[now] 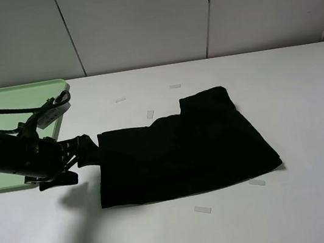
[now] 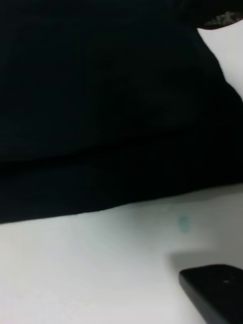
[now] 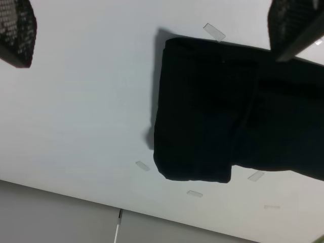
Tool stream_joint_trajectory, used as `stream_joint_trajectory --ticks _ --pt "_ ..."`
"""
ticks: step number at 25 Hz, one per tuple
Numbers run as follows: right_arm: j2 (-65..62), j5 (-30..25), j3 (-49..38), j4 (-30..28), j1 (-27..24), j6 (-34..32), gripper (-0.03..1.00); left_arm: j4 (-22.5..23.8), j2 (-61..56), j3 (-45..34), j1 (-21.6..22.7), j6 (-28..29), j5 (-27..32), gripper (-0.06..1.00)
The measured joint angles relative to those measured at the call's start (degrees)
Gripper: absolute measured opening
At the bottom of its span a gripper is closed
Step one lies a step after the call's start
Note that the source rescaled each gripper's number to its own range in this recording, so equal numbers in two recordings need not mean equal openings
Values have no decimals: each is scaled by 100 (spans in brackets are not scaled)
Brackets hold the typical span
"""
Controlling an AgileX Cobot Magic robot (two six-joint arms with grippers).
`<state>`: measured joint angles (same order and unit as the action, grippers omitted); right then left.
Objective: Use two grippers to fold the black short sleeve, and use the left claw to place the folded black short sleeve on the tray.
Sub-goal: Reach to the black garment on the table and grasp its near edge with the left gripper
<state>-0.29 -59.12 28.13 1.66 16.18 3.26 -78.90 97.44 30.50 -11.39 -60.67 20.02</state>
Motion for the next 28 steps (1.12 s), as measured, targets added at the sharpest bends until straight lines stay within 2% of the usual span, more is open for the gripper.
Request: stream_joint_trajectory --ticks 7,17,23,26,28 --pt "0 0 0 0 0 0 100 -332 75 74 -281 -23 -253 92" --pt "0 0 0 0 0 0 100 -364 668 352 -436 -23 -248 92" --pt "0 0 0 0 0 0 100 -420 993 776 -558 -97 -118 91" --pt "0 0 0 0 0 0 100 -519 1201 1003 -702 -108 8 85" --pt "0 0 0 0 0 0 100 -629 1314 1075 -814 -112 43 75"
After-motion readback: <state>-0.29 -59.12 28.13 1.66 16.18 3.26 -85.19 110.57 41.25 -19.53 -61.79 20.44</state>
